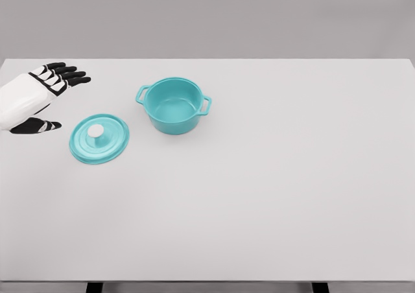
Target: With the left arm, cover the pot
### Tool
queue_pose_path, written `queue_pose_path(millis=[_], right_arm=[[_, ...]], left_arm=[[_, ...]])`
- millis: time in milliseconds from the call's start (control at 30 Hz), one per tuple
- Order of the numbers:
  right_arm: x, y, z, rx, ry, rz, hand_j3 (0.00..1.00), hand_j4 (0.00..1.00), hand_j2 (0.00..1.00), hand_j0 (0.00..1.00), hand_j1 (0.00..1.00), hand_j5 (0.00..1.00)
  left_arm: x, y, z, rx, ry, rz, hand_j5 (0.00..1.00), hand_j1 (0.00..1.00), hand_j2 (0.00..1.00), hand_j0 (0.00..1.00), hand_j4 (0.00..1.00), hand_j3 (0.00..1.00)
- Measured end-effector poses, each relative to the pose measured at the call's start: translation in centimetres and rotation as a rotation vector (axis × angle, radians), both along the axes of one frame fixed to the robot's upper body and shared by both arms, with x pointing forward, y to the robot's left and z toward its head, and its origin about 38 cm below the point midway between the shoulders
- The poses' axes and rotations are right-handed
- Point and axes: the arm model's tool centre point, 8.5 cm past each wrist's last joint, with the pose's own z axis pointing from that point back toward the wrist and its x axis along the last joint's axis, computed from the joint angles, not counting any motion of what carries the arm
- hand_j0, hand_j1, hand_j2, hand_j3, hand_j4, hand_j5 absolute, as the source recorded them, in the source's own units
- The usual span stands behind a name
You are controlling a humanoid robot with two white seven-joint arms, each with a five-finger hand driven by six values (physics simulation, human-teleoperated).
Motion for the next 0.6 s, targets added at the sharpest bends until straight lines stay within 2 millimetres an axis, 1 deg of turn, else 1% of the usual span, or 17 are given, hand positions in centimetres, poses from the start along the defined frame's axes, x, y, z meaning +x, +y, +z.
queue_pose_path(millis=[333, 367, 433, 533, 600], right_arm=[[0.0, 0.0, 0.0, 0.0, 0.0, 0.0, 1.0, 1.0, 1.0, 1.0, 1.0, 1.0], [0.0, 0.0, 0.0, 0.0, 0.0, 0.0, 1.0, 1.0, 1.0, 1.0, 1.0, 1.0], [0.0, 0.0, 0.0, 0.0, 0.0, 0.0, 1.0, 1.0, 1.0, 1.0, 1.0, 1.0], [0.0, 0.0, 0.0, 0.0, 0.0, 0.0, 1.0, 1.0, 1.0, 1.0, 1.0, 1.0], [0.0, 0.0, 0.0, 0.0, 0.0, 0.0, 1.0, 1.0, 1.0, 1.0, 1.0, 1.0]], left_arm=[[0.2, 0.2, 0.2, 0.001, 0.005, 0.005, 1.0, 1.0, 1.0, 1.0, 1.0, 1.0], [0.9, 0.2, 1.5, 0.019, -0.008, 0.004, 1.0, 1.0, 1.0, 1.0, 1.0, 1.0], [1.7, 0.5, 2.3, 0.071, 0.035, 0.009, 1.0, 1.0, 1.0, 1.0, 1.0, 1.0], [3.1, 0.6, 3.6, 0.149, 0.148, -0.016, 1.0, 1.0, 1.0, 1.0, 1.0, 1.0], [3.4, 0.4, 2.7, 0.167, 0.241, -0.043, 1.0, 1.0, 1.0, 1.0, 1.0, 1.0]])
